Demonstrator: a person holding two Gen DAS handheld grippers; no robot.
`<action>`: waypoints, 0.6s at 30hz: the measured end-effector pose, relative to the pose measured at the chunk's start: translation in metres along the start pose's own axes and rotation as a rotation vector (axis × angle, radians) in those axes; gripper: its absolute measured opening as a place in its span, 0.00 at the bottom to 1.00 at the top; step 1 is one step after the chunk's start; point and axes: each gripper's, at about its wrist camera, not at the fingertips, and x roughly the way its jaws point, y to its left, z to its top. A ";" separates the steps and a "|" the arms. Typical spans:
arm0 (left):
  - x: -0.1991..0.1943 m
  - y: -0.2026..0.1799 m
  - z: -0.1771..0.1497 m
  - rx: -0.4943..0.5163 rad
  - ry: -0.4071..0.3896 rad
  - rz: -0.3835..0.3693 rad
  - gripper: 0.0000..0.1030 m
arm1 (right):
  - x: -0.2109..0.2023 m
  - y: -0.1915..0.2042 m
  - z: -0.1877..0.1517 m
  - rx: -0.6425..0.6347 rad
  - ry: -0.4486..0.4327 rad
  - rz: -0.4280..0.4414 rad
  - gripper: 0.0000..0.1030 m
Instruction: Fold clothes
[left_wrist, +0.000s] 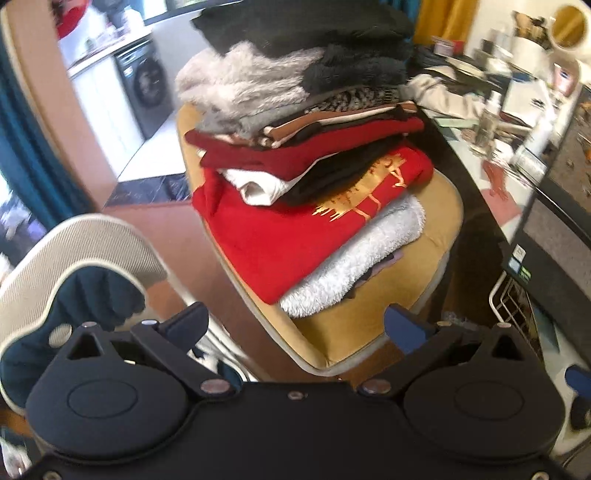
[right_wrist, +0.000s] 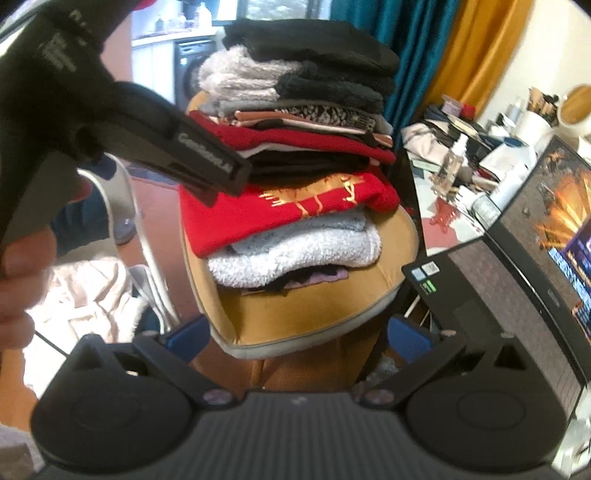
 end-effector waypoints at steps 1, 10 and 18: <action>-0.001 0.004 -0.001 0.016 -0.007 -0.017 1.00 | 0.000 0.003 0.001 0.007 0.003 -0.008 0.99; 0.009 0.031 -0.014 0.103 0.015 -0.088 1.00 | -0.005 0.027 -0.001 0.084 0.029 -0.073 0.99; 0.012 0.013 -0.032 0.238 0.026 -0.152 1.00 | -0.028 0.040 -0.025 0.159 0.044 -0.166 0.99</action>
